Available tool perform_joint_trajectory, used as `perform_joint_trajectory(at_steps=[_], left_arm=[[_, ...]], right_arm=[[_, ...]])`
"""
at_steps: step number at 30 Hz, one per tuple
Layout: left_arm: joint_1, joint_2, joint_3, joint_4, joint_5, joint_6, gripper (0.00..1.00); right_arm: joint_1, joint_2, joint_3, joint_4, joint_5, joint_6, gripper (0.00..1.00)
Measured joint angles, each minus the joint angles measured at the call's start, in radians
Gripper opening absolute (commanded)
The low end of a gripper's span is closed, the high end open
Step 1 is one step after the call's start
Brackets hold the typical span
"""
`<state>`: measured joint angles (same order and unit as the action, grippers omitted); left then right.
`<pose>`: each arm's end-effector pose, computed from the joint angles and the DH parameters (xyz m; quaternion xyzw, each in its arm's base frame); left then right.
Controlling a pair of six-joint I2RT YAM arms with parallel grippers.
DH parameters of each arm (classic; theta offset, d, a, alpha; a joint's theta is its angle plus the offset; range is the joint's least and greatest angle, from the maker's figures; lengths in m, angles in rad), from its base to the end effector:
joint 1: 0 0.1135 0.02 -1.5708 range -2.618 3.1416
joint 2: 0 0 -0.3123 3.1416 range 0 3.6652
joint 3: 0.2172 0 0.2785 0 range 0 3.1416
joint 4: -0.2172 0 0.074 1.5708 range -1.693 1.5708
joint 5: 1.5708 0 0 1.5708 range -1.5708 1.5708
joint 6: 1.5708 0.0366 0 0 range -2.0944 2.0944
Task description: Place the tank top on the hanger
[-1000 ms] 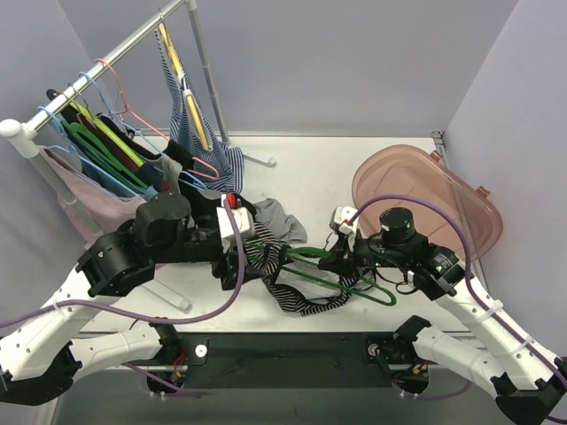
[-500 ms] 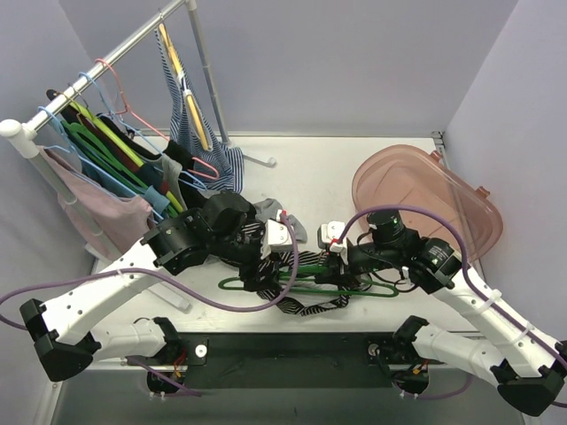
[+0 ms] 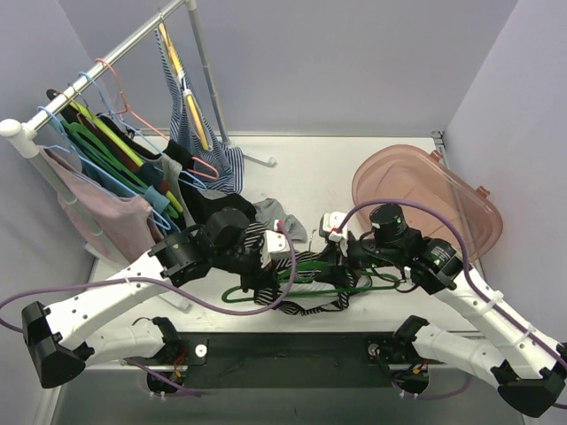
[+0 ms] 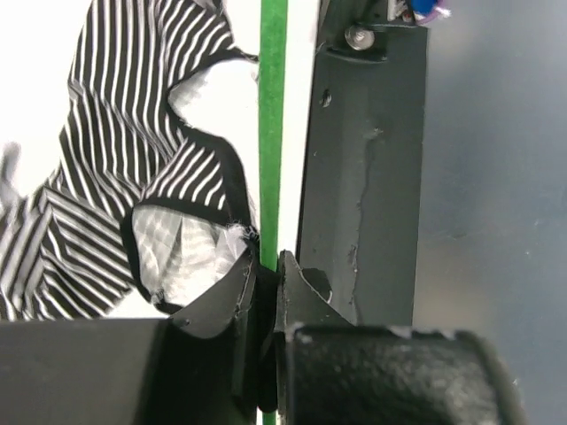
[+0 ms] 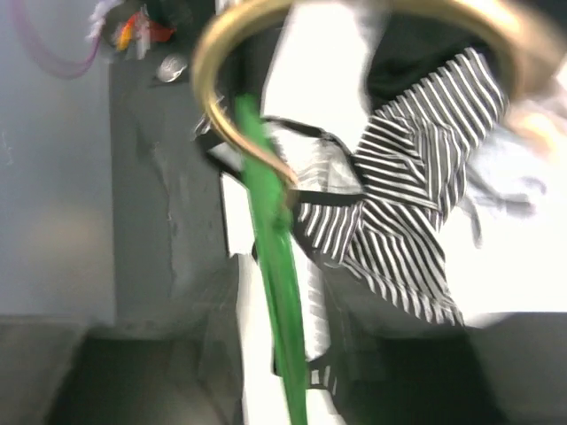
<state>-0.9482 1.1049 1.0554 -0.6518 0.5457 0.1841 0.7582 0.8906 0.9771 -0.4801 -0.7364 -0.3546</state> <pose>0.1215 -0.2018 0.3711 0.5643 0.6763 -0.3780 0.2852 0.1158 0.1435 0.4008 -0.5795 0.5534 0.3971 0.4475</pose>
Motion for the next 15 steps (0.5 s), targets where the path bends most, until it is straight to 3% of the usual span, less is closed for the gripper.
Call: perform_joint_trajectory(at_steps=[2,4,5,10,15], left_arm=[[0.011,-0.035,-0.054,0.030,-0.019,-0.058,0.00],[0.029,-0.066,-0.105,0.058,-0.034,-0.122,0.00],[0.038,-0.080,-0.129,0.074,-0.042,-0.154,0.00],[0.097,-0.145,-0.222,0.146,-0.081,-0.314,0.00],[0.147,-0.222,-0.321,0.262,-0.109,-0.464,0.00]], right_arm=[[-0.022,-0.013,0.000,0.029,0.058,0.068,0.71],[-0.052,-0.039,0.000,0.056,0.133,0.158,0.75],[-0.064,-0.058,0.000,0.071,0.173,0.200,0.82],[-0.084,-0.222,-0.041,0.169,0.352,0.430,0.83],[-0.084,-0.365,-0.162,0.228,0.461,0.660,0.72]])
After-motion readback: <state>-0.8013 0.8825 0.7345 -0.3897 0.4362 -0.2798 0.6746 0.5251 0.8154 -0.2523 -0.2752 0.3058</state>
